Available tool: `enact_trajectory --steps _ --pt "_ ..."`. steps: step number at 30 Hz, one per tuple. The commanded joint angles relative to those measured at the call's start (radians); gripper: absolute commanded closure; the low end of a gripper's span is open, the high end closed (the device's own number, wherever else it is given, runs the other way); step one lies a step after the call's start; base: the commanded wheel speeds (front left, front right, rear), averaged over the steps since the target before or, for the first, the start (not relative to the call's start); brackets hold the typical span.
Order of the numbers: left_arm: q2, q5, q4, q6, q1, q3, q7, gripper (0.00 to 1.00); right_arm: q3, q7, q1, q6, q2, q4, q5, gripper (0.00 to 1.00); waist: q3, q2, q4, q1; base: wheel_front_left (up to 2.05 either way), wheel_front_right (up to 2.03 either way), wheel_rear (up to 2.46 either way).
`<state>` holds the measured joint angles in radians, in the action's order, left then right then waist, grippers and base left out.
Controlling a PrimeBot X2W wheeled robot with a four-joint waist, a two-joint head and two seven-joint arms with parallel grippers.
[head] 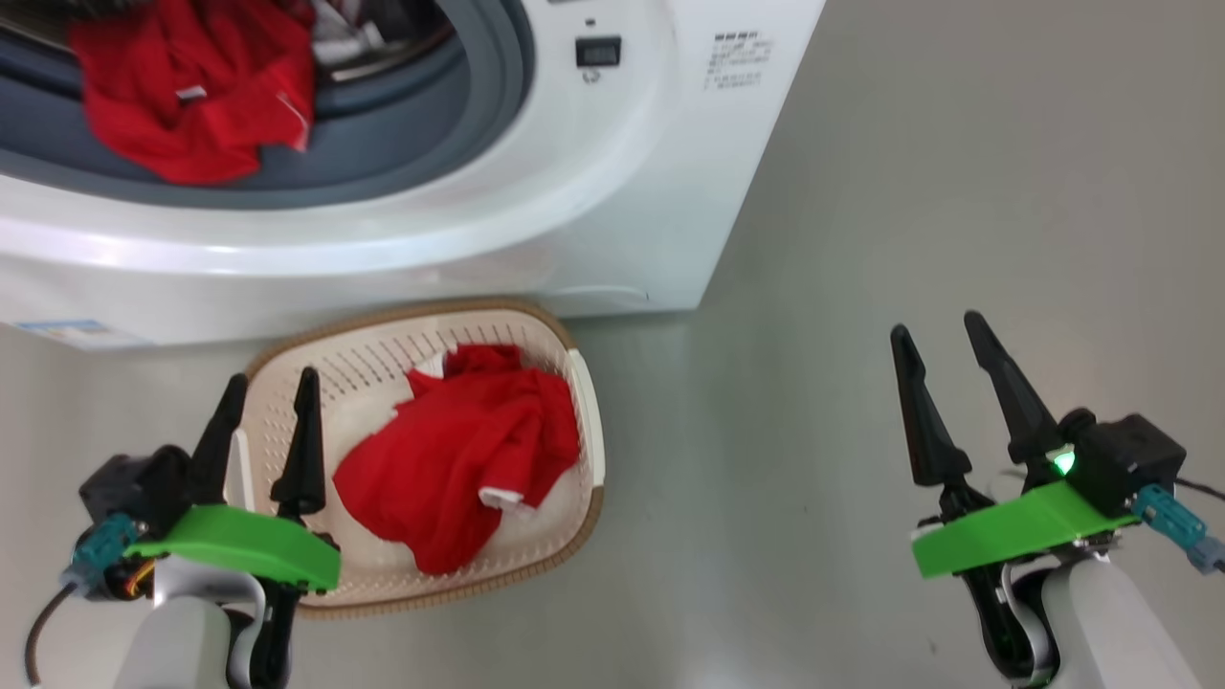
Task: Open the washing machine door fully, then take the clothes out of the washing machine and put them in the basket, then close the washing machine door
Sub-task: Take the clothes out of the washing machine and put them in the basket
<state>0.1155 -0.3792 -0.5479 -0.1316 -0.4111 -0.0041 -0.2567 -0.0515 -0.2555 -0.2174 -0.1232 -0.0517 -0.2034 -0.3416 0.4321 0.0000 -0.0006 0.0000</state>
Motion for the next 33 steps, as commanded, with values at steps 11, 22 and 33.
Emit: enact_trajectory --steps 11,22,33 --pt "0.010 0.049 0.186 0.001 0.136 0.066 -0.005 0.00 0.007 -0.006 0.100 -0.008 0.001 0.012 0.005 0.00 -0.169 0.0000 0.035 0.0000 0.00 0.00 0.00" --pt "-0.003 0.083 0.314 0.001 0.257 0.092 -0.005 0.00 0.029 -0.006 0.171 -0.008 0.001 0.014 0.003 0.00 -0.236 0.0000 0.032 0.0000 0.00 0.00 0.00" --pt "-0.034 0.110 0.422 0.001 0.390 0.133 -0.005 0.00 0.048 -0.006 0.229 -0.008 0.001 0.027 -0.005 0.00 -0.275 0.0000 0.020 0.0000 0.00 0.00 0.00"
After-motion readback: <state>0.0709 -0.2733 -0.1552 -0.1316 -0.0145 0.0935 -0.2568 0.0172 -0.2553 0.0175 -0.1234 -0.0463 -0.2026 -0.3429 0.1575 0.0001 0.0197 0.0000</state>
